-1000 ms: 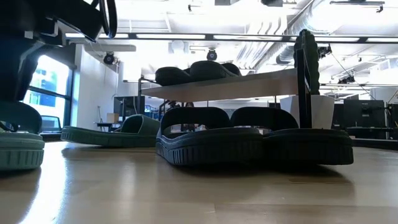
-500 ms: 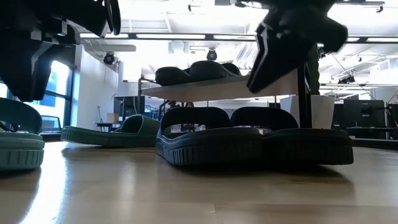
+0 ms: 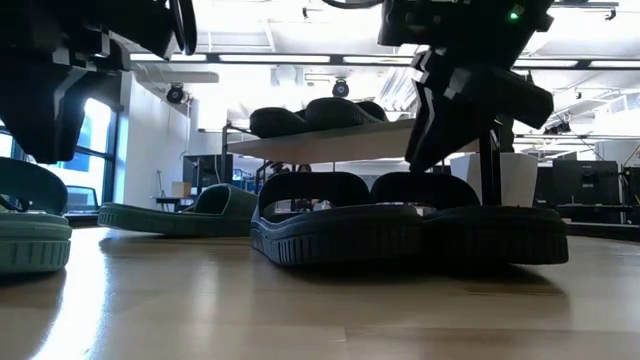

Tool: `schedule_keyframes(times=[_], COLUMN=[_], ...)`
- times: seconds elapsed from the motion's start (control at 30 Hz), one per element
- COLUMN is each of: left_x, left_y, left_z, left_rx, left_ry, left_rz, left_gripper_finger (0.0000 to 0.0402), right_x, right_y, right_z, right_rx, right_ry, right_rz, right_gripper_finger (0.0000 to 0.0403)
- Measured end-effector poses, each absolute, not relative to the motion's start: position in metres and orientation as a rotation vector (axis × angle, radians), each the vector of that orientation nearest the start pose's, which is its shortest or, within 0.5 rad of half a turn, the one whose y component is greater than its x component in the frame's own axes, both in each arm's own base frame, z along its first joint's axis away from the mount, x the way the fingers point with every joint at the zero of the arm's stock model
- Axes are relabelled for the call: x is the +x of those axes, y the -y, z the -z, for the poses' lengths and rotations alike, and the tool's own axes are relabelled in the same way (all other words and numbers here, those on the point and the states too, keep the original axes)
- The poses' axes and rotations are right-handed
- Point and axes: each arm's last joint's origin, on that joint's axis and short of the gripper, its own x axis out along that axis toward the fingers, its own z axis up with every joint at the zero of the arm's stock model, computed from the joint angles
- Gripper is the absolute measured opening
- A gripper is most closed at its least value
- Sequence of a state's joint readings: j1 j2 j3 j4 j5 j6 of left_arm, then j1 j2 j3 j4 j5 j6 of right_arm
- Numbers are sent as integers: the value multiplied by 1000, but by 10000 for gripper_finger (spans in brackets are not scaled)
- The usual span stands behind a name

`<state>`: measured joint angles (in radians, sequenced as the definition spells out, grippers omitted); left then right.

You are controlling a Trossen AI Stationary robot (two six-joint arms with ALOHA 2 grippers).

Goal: Pick and place slides into the shelf
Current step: Move the black slide under the shelf

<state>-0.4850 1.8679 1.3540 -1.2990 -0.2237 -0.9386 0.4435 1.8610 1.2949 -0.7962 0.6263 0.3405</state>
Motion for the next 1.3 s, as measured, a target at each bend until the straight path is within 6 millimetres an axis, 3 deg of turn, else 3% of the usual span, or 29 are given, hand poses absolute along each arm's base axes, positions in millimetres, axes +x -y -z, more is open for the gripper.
schedule_keyframes(times=[0.6, 0.77, 1.07, 1.3], left_x=[284, 284, 284, 284], left_y=[142, 142, 142, 142], left_z=[-195, -195, -195, -195], left_rx=[-70, -70, -70, -70], left_ry=[-1561, -1561, -1561, -1561], left_rz=[-595, -595, -595, -595], left_gripper_finger=[108, 108, 108, 108], right_x=[326, 331, 339, 339], right_y=[-136, -124, -104, -100], right_z=[-184, -184, -184, -183], right_rx=[-390, -364, -272, -207], right_ry=[-1116, -1122, -1117, -1111], right_rz=[370, 404, 478, 528], right_gripper_finger=[110, 108, 56, 26])
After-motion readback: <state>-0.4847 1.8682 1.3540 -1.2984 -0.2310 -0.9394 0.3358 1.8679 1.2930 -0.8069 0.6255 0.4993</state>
